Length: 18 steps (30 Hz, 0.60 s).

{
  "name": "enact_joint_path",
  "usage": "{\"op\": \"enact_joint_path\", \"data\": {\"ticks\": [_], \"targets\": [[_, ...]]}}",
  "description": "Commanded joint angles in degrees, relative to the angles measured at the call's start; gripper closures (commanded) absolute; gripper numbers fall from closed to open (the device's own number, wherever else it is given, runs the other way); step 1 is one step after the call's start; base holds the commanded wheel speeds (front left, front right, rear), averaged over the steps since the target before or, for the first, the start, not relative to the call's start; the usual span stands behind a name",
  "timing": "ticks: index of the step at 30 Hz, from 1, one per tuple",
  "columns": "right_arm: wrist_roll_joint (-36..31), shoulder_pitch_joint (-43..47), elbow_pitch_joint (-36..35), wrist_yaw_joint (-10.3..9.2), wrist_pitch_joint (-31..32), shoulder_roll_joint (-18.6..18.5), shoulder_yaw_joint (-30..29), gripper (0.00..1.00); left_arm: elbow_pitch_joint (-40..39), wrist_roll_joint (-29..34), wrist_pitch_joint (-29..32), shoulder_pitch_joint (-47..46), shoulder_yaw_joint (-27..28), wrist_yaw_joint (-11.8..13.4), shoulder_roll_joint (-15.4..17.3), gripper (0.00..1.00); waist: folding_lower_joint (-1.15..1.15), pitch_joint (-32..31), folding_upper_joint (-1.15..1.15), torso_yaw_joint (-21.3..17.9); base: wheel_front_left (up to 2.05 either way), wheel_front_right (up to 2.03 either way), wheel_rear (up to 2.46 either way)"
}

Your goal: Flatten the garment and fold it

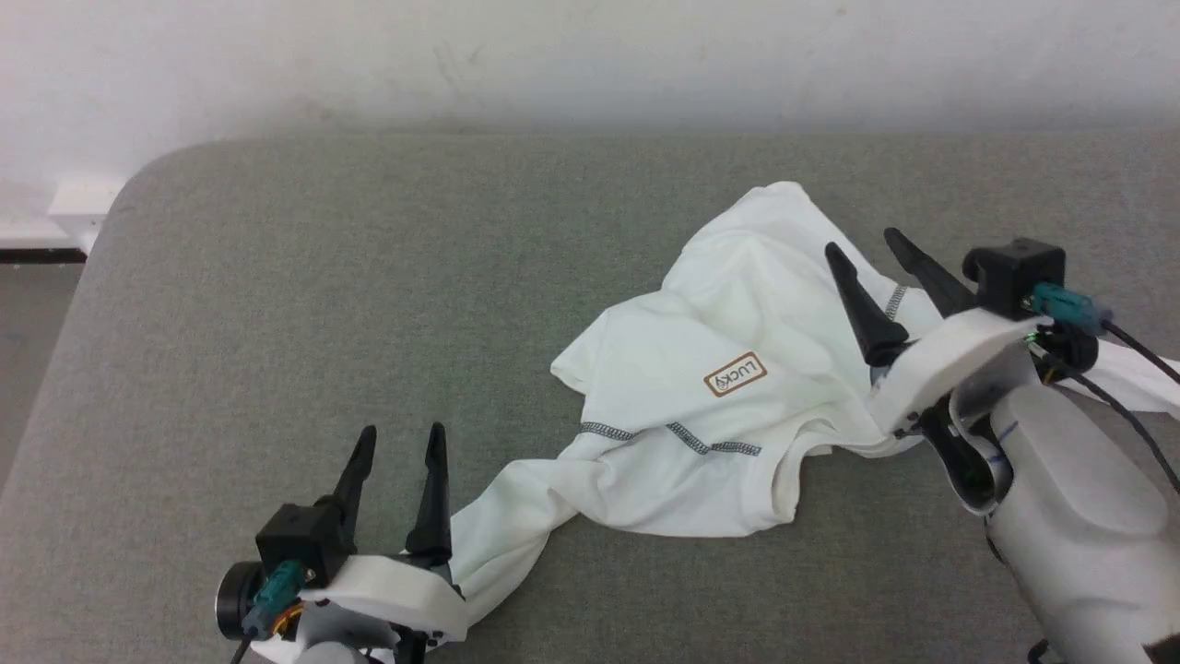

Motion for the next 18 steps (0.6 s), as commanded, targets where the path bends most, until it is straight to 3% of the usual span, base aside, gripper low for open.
{"op": "enact_joint_path", "data": {"ticks": [1, 9, 18], "targets": [[-0.9, 1.7, -1.4, -0.04, -0.3, -0.3, -0.9, 0.0, 0.2, 0.2, -0.3, 0.7, 0.1, 0.2, -0.1, 0.0, 0.01, -3.2, 0.0, -2.7, 0.0, 0.0, 0.0], [-9.6, 22.3, -18.5, -0.04, 0.4, 0.3, -12.6, 0.0, 0.2, 0.0, 1.5, 3.3, -1.3, 0.4, 0.0, 0.0, 0.01, -7.0, 0.0, -4.8, 0.0, 0.0, 0.0], [-17.1, 42.0, -38.5, -0.04, 9.3, 8.4, -22.5, 0.0, 1.2, -1.0, 9.1, 6.5, -4.4, -0.5, 0.0, 0.0, 0.01, -8.7, 0.0, -6.7, 0.0, 0.0, 0.0]]}}
